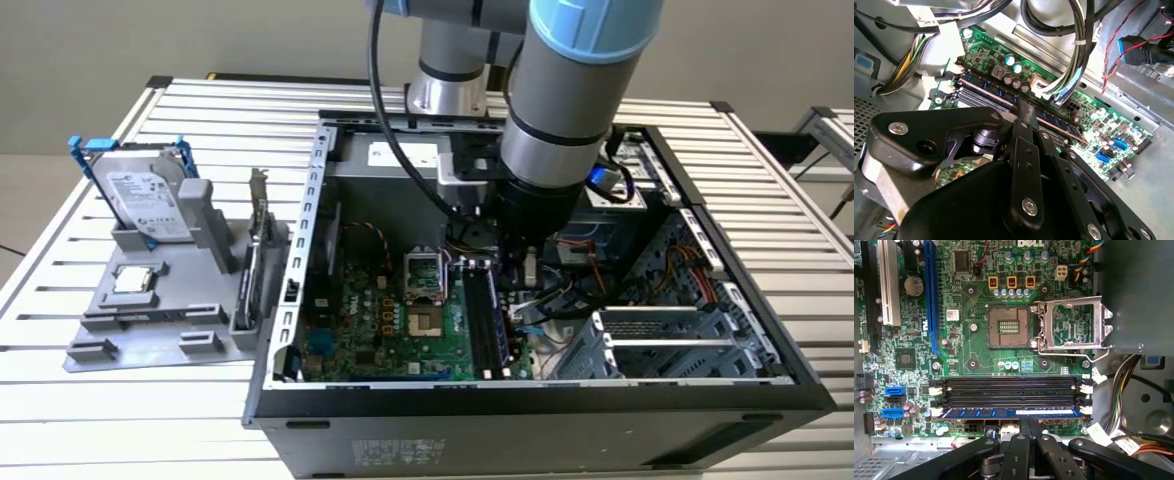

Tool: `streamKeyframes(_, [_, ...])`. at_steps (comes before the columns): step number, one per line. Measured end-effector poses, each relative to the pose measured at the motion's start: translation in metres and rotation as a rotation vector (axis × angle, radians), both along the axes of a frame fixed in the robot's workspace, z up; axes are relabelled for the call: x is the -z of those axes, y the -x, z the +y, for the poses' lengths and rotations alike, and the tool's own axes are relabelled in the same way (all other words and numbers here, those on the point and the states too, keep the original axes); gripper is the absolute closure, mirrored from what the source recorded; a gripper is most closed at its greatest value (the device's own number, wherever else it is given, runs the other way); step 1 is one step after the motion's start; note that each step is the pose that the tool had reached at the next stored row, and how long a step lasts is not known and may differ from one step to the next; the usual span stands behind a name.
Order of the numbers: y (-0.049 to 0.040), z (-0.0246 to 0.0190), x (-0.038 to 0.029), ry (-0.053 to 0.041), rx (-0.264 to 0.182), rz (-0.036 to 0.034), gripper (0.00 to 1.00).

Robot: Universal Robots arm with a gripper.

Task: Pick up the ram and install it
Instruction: 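Press down the ram until it locks into place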

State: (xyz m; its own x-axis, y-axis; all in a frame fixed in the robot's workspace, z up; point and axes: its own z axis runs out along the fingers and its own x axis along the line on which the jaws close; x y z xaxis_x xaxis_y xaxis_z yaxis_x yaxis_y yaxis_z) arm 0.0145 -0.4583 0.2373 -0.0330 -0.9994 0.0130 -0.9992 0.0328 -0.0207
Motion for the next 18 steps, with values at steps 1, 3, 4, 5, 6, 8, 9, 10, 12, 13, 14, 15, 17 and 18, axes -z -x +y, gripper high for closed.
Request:
streamKeyframes(1, [0.0, 0.0, 0.0017, 0.0004, 0.0, 0.0001, 1.0])
streamKeyframes(3, [0.0, 0.0001, 0.0053, 0.0013, 0.0, 0.0001, 1.0])
streamKeyframes(4, [0.0, 0.0001, 0.0068, 0.0019, 0.0, 0.0001, 1.0])
streamKeyframes(5, [0.0, 0.0001, 0.008, 0.0021, 0.0, 0.001, 1.0])
streamKeyframes(6, [0.0001, 0.0001, 0.0091, 0.0024, 0.0, 0.0025, 1.0])
streamKeyframes(8, [0.0001, 0.0001, 0.0119, 0.0028, 0.0, 0.0042, 1.0])
streamKeyframes(9, [0.0001, 0.0001, 0.0134, 0.0033, 0.0, 0.0046, 1.0])
streamKeyframes(10, [0.0001, 0.0, 0.0148, 0.0041, 0.0, 0.005, 1.0])
streamKeyframes(12, [0.0001, -0.0001, 0.0184, 0.0047, 0.0, 0.0052, 1.0])
streamKeyframes(13, [0.0001, -0.0001, 0.0202, 0.0047, 0.0, 0.0052, 1.0])
streamKeyframes(14, [0.0, 0.0001, 0.0212, 0.0061, 0.0, 0.0055, 1.0])
streamKeyframes(15, [0.0, 0.0002, 0.0211, 0.0067, 0.0, 0.0058, 1.0])
streamKeyframes(17, [-0.0001, 0.0005, 0.0187, 0.0075, 0.0, 0.0061, 1.0])
streamKeyframes(18, [0.0, 0.0004, 0.017, 0.0038, 0.0, 0.005, 1.0])
